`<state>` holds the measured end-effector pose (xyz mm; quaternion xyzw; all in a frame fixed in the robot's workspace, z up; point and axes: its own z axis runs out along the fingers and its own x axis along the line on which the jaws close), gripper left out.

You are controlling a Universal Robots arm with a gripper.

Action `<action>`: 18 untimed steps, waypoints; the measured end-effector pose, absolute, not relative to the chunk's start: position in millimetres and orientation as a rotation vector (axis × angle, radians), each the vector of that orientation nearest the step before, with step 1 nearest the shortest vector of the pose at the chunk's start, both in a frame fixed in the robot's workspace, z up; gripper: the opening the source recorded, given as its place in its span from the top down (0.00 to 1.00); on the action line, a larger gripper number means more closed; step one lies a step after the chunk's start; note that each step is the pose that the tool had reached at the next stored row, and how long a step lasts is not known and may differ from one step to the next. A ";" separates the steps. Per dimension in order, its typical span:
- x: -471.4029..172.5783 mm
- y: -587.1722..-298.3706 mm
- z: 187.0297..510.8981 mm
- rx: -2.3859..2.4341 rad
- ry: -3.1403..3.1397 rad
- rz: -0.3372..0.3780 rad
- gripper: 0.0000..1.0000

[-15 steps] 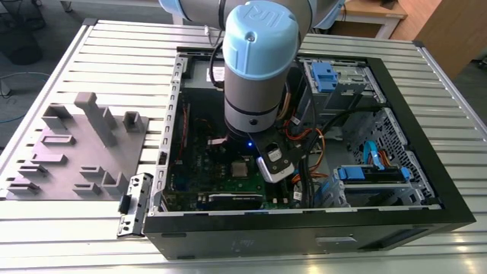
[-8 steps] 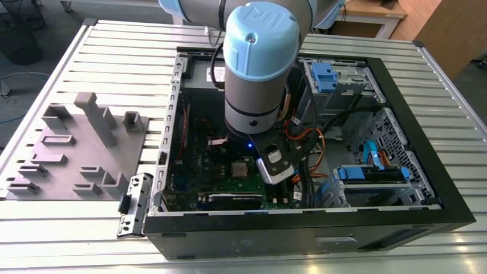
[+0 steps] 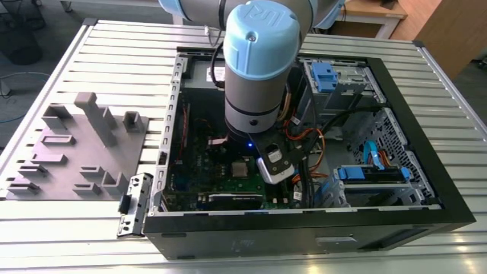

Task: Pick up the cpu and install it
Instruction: 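Place the cpu into insertion slot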

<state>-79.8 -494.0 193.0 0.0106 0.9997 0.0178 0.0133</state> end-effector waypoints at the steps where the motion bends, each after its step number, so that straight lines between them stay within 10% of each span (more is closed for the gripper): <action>1: -79.8 -494.0 194.0 0.033 3.114 0.056 0.39; 18: -82.4 -494.0 189.2 0.009 3.115 0.042 0.39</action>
